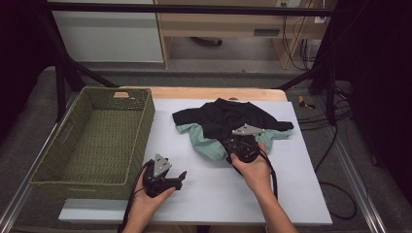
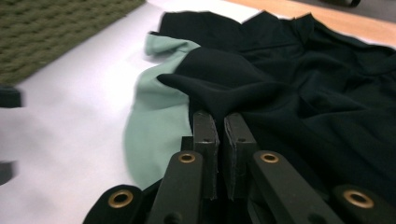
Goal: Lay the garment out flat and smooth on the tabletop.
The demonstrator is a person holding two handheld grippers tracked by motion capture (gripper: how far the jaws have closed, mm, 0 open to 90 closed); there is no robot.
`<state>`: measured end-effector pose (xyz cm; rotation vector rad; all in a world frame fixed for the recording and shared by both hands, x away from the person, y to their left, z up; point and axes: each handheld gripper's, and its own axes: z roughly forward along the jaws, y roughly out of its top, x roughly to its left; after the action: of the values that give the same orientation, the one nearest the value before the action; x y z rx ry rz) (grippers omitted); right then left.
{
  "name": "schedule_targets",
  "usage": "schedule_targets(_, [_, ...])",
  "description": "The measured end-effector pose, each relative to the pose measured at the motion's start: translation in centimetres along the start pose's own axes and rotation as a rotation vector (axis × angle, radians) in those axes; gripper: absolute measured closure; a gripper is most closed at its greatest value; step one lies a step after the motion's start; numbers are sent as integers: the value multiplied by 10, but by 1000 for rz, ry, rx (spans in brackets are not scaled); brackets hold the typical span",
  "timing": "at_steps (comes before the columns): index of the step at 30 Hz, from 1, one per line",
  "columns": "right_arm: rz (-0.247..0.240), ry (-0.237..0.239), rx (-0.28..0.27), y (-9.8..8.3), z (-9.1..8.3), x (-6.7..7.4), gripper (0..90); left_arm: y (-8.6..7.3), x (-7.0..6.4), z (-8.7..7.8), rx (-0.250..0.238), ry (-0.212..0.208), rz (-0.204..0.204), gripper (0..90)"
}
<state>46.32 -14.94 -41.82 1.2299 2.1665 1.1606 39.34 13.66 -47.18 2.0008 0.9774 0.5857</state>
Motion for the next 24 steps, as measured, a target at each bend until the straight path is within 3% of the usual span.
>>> schedule_targets(8, [67,-42,64,-3,47,-30,858,0,1,1,-1,2,-2,187])
schedule_targets(12, [112,-37,44,-7,53,-39,840,-1,1,1,0,0,-3,188])
schedule_targets(18, [77,-34,-10,-8,32,-28,658,0,0,2,0,-5,3,187])
schedule_targets(24, [51,-32,-67,-12,0,-21,573,1,0,0,-6,-2,3,188])
